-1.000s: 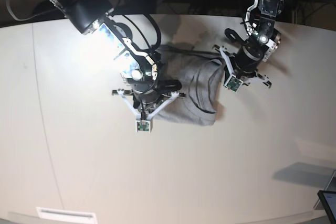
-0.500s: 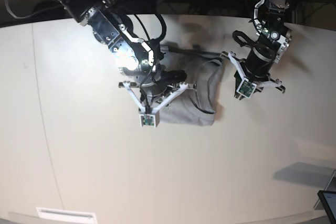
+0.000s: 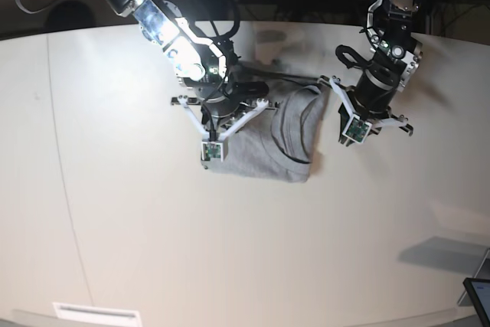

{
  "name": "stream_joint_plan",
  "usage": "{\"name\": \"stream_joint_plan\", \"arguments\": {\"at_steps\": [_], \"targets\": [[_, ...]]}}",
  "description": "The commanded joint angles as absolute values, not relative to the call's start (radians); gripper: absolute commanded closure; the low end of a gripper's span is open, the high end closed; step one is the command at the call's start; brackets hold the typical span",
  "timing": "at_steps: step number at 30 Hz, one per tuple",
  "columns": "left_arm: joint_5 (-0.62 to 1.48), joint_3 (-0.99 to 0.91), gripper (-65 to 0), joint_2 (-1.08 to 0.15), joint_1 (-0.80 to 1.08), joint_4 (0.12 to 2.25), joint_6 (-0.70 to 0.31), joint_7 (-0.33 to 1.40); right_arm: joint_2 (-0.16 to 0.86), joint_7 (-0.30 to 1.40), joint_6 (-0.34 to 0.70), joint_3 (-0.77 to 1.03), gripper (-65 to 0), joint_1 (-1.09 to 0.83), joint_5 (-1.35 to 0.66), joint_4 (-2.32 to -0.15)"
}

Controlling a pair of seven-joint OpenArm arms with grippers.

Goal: Fold the T-shirt properly
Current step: 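Pat and smooth the folded shirt's edges with both grippers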

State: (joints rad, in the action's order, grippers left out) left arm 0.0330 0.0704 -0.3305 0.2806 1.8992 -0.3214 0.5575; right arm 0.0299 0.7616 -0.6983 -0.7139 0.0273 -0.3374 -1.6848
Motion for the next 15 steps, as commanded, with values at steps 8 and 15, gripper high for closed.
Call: {"name": "stream_joint_plan", "arguments": {"at_steps": [8,15], "targets": [[0.041,0.068,-3.5,-0.34,0.412,1.992,-0.315,0.536,0.044,0.895,-0.698,-0.714,0.0,0.153,-0.328,-1.854],[0.031,0.073,-3.5,-0.298,0.579,2.006,-0.315,0.536,0.07,0.957,-0.698,-0.717,0.0,0.32,-0.328,-1.735]]}}
